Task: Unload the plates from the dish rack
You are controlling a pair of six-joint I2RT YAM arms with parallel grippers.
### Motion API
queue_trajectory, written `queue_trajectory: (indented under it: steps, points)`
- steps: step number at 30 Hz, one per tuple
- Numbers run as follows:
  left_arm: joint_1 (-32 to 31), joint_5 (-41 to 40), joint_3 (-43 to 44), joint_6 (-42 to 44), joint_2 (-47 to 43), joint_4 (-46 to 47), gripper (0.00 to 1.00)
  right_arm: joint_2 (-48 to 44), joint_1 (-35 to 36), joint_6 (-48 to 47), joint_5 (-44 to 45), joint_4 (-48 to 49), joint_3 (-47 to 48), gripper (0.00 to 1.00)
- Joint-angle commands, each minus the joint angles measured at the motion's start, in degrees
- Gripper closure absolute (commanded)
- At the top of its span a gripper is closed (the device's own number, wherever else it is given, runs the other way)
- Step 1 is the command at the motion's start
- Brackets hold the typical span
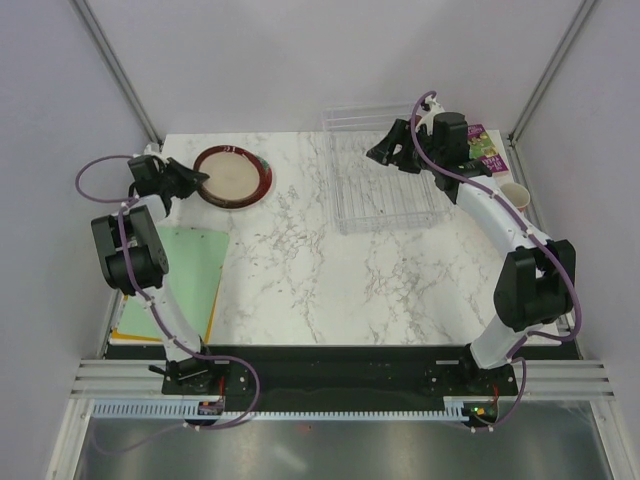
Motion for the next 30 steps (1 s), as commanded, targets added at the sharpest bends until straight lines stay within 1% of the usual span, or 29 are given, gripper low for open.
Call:
queue_trajectory:
  steps: [1,9,14,15,16,18,19,20,21,22,23,24,25,27,28,30]
  points:
    - [3.3,-0.1,0.1,-5.0,0.3,10.3,0.98,-0.4,0.0,-0.4,-1.7,2.5,-0.3,0.20]
    - [3.4,4.9,0.9,-5.9,4.2,10.4,0.98,-0.5,-0.1,-1.0,-1.0,2.2,-0.4,0.20]
    - [3.4,7.4,2.6,-5.5,6.8,6.5,0.98,0.0,-0.1,-1.9,0.3,0.8,0.2,0.20]
    - [3.4,7.4,2.7,-5.3,7.0,5.7,0.96,0.1,-0.1,-1.8,0.4,0.8,0.4,0.20]
    - [3.4,7.3,3.4,-5.0,7.3,3.8,0.88,0.2,-0.1,-2.0,0.4,0.7,0.5,0.20]
    - [3.2,8.0,4.3,-4.2,8.1,1.6,0.79,0.3,-0.1,-2.2,0.6,0.2,1.1,0.19]
    - [3.0,7.4,5.6,-3.2,8.3,-1.5,0.60,0.4,-0.1,-2.9,1.3,-0.6,1.5,0.19]
    - [3.1,7.2,6.2,-2.6,8.3,-2.9,0.54,0.3,-0.1,-3.4,1.7,-1.2,2.4,0.19]
    - [3.1,6.9,6.7,-2.2,8.1,-3.8,0.49,0.5,-0.1,-4.3,3.0,-2.3,3.1,0.19]
    - [3.0,6.8,6.9,-1.5,8.0,-4.5,0.43,0.6,-0.1,-5.2,6.4,-4.9,4.0,0.19]
    - [3.1,6.5,7.2,-1.3,7.8,-6.6,0.42,0.5,-0.1,-7.3,8.4,-6.0,5.5,0.18]
    - [3.0,6.0,6.8,-1.2,7.0,-6.9,0.38,0.5,0.0,-8.4,10.3,-7.3,6.4,0.19]
    - [3.0,6.0,6.4,-1.2,6.5,-6.8,0.36,0.6,-0.2,-9.3,13.9,-8.9,7.1,0.18]
    - [3.0,6.5,6.2,-1.7,6.1,-7.5,0.34,0.9,-0.1,-12.3,17.5,-10.5,9.4,0.18]
    - [2.9,5.9,6.1,-1.9,5.4,-8.0,0.01,1.0,-0.1,-13.4,21.0,-11.8,10.2,0.18]
    - [2.6,4.2,4.5,-1.8,4.0,-8.1,0.00,1.5,-0.1,-15.8,24.8,-13.4,12.7,0.18]
